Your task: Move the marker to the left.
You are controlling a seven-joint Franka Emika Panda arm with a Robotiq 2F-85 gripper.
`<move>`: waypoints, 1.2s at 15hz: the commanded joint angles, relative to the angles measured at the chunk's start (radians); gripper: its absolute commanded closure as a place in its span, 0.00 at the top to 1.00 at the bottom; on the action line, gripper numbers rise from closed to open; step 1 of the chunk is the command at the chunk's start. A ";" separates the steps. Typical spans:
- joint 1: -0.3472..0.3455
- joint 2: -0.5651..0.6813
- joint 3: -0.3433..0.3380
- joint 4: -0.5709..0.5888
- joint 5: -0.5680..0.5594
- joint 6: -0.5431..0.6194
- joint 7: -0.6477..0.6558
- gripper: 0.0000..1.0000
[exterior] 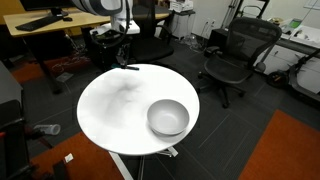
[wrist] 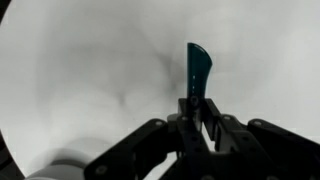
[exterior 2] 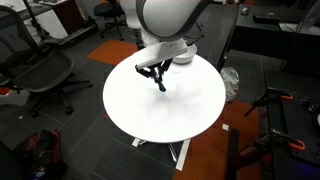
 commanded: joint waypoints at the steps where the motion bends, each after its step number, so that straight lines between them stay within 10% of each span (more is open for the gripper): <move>1: 0.017 0.005 0.006 0.065 0.015 -0.100 0.072 0.05; 10: 0.016 0.046 0.058 0.137 0.135 -0.204 0.335 0.05; 11: 0.023 0.029 0.043 0.105 0.082 -0.190 0.292 0.19; 18: 0.024 0.042 0.048 0.117 0.111 -0.182 0.333 0.05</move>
